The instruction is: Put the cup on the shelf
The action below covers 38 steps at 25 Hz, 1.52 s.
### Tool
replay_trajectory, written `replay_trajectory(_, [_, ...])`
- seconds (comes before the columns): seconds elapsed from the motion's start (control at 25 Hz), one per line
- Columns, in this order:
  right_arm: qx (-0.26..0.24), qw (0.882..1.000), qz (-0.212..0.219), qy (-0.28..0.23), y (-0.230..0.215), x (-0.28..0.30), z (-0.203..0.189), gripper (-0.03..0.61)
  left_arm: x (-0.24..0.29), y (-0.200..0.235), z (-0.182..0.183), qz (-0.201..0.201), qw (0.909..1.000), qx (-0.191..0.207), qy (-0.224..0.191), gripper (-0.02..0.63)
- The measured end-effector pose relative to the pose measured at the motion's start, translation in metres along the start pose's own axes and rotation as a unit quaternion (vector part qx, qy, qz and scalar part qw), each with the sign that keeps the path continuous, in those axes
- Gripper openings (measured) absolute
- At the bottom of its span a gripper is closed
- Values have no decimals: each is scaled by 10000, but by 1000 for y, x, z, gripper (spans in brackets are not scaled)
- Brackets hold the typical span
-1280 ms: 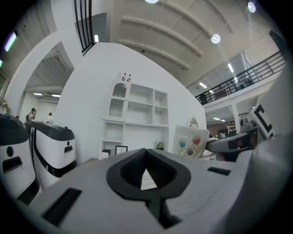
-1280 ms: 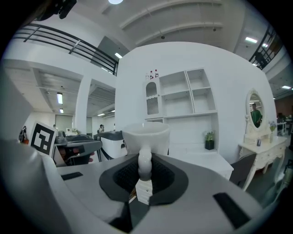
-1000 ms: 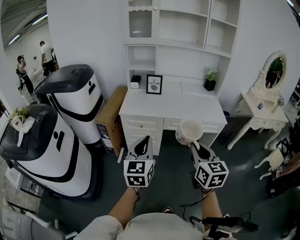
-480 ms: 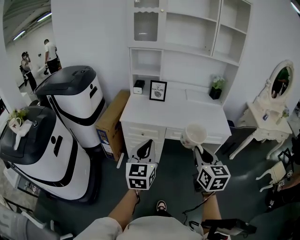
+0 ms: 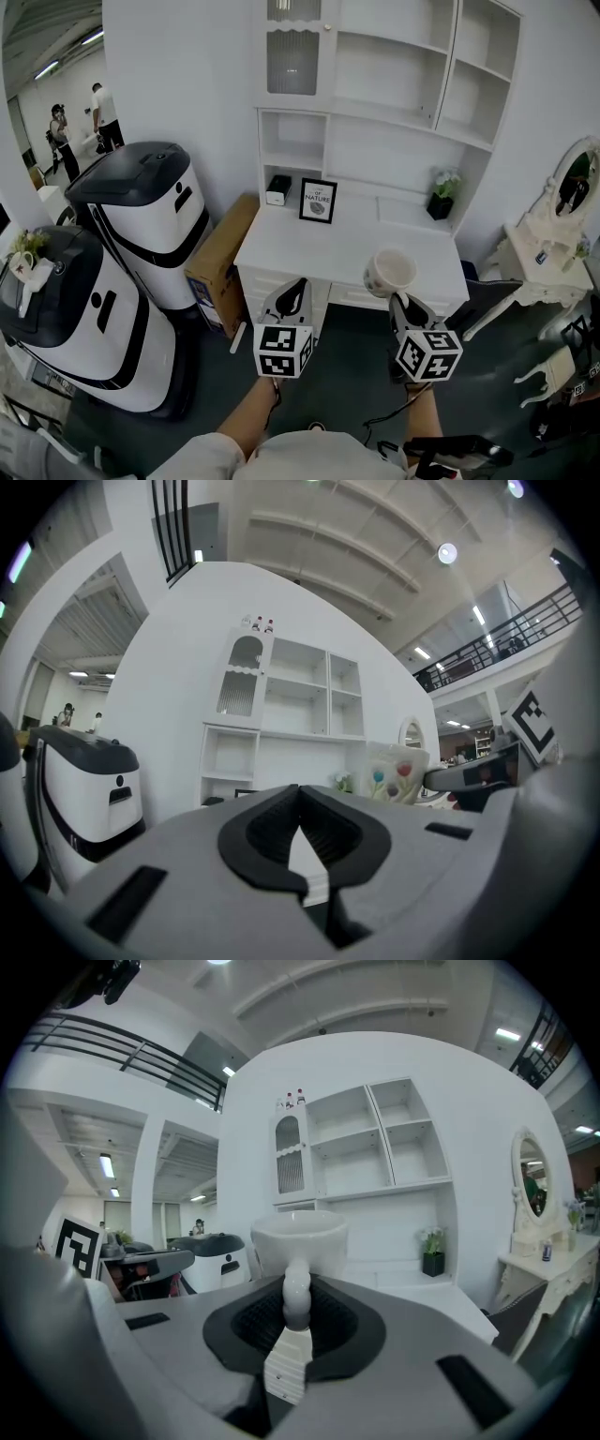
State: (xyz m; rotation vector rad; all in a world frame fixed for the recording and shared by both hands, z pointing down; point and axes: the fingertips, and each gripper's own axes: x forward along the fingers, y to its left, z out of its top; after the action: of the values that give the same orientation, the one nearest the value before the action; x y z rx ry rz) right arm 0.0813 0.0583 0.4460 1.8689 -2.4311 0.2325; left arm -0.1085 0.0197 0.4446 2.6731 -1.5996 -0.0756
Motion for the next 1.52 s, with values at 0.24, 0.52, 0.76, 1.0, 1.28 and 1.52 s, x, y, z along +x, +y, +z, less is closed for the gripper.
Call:
replay_trajectory(0.24, [16,10000,54,8,-30,36,7,57,46,2,6,42,10000,49,-59,8])
replay_trajectory(0.52, [-22,9998,134,130,-60,69,11,57,91,-1,0,67,10000,-24,-10,8])
replay_trajectory(0.76, [-28,9997,188,168,-86,90,16,57,124,-10,2,59,10000,6,-15,8])
replay_trajectory(1.0, [97,9994,197,260,-101,107,7,57,143,-11,-10,66,9999,18,122,8])
replay_trajectory(1.28, [131,9988,184,439,-110,133,-4,57,170,-2,-20,55,9998,-96,167,8])
replay_trajectory(1.52, [213,9988,140,422,-125,171,1,57,211,8,-16,-60,9999,-24,118,8])
